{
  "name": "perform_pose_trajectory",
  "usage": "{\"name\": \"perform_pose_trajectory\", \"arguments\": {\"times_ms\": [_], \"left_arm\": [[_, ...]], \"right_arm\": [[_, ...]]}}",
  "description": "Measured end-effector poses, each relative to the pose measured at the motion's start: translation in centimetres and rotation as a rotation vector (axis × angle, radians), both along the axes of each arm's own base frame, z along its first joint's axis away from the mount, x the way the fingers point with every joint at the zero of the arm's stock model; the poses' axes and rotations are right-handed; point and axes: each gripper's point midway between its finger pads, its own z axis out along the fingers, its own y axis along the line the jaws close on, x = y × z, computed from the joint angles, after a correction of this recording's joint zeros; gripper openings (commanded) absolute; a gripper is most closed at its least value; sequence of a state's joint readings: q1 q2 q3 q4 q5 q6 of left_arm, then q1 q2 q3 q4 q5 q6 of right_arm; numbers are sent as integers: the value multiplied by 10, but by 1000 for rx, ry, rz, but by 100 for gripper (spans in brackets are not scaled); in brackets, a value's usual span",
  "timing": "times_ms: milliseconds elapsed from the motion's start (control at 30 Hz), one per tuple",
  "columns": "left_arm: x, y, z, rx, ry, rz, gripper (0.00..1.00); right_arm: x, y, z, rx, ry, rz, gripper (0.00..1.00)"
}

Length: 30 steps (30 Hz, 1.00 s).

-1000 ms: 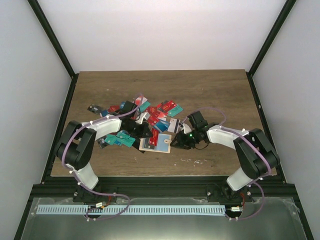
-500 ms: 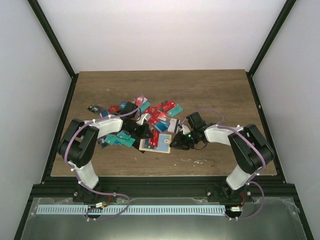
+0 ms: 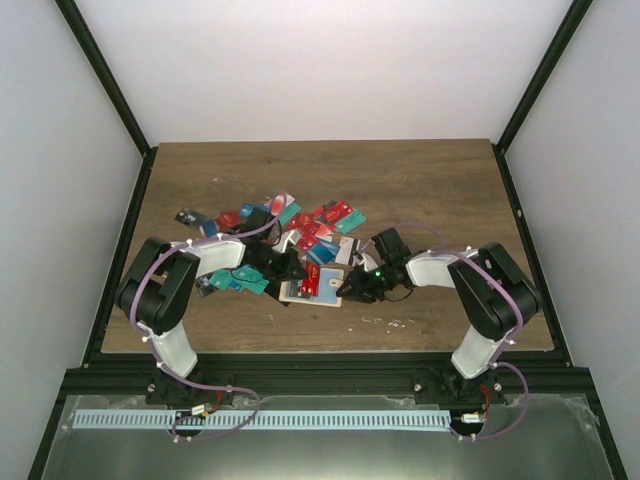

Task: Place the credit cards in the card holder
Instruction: Insert the credit card into the card holder.

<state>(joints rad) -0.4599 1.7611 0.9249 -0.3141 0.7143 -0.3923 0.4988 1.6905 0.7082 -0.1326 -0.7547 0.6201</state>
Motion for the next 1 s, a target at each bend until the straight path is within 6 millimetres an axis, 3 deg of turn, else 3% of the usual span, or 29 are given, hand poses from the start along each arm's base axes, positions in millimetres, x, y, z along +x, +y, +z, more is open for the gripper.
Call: {"name": "perform_pose_trajectory", "arguments": {"times_ms": [1000], "left_arm": [[-6,-6,-4,-71,71,47,4]], "right_arm": [[-1,6,0,48,40,-2,26]]}}
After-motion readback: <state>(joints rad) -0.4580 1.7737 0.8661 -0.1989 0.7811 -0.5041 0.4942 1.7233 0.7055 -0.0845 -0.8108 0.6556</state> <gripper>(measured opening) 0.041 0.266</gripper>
